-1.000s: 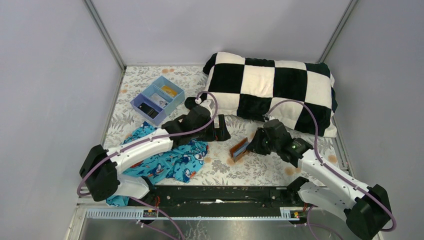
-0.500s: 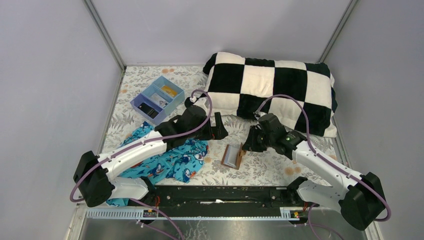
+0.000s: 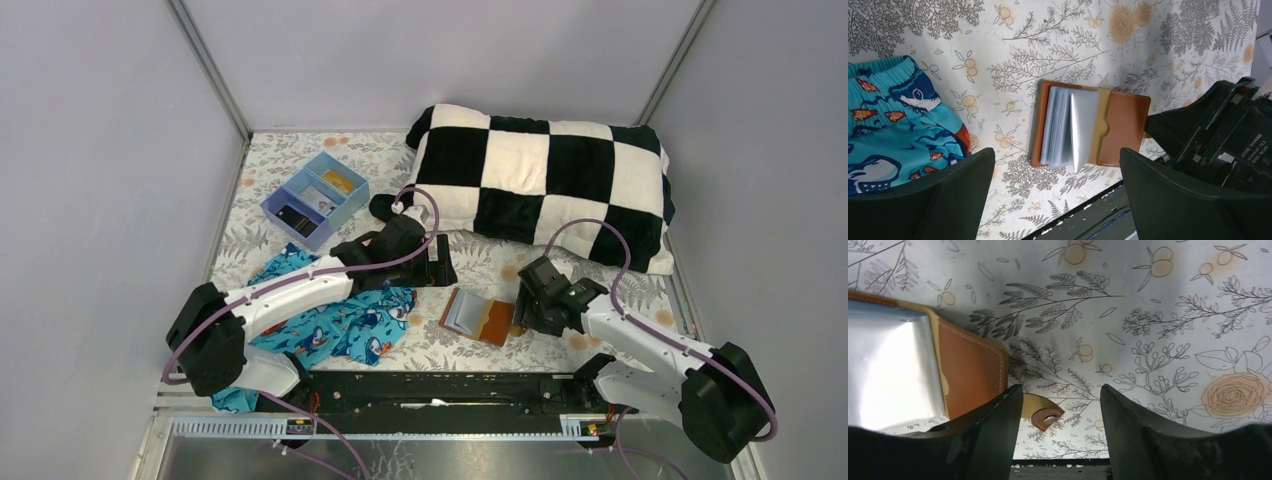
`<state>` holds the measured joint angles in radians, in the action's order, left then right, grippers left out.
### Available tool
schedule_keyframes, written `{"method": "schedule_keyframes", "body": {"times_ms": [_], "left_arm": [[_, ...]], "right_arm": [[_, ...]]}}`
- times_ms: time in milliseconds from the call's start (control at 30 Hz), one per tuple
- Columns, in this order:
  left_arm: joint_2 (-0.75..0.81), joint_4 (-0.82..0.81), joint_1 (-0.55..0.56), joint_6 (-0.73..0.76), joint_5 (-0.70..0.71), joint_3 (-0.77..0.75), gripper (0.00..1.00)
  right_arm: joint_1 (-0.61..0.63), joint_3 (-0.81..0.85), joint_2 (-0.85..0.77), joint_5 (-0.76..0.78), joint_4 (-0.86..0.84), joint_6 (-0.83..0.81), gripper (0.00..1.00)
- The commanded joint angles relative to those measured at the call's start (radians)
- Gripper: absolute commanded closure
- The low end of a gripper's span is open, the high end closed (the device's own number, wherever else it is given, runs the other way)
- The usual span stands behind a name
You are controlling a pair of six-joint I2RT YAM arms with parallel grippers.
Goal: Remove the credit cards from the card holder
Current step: Open the card holder at the center of the board, then remove the credit card from the card holder.
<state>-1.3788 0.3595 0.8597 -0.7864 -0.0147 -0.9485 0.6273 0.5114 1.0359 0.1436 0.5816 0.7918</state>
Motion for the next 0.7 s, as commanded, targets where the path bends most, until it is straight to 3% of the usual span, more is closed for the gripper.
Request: {"method": "schedule_keyframes", "body": {"times_ms": [0, 267, 400, 667], "left_arm": [[0.018, -0.019, 0.001, -0.001, -0.017, -0.023, 0.01], [0.049, -0.018, 0.0, -0.014, 0.004, -0.006, 0.01], [0.043, -0.034, 0.001, -0.019, -0.008, -0.005, 0.01], [-0.006, -0.058, 0.001, -0.028, -0.051, -0.025, 0.01]], "right_arm": [[0.005, 0.042, 0.018, 0.088, 0.038, 0.096, 0.34], [0.005, 0.142, -0.155, 0.169, 0.112, 0.106, 0.24], [0.005, 0.204, -0.184, 0.139, 0.098, 0.068, 0.23], [0.015, 0.249, -0.08, -0.114, -0.125, 0.007, 0.37]]}}
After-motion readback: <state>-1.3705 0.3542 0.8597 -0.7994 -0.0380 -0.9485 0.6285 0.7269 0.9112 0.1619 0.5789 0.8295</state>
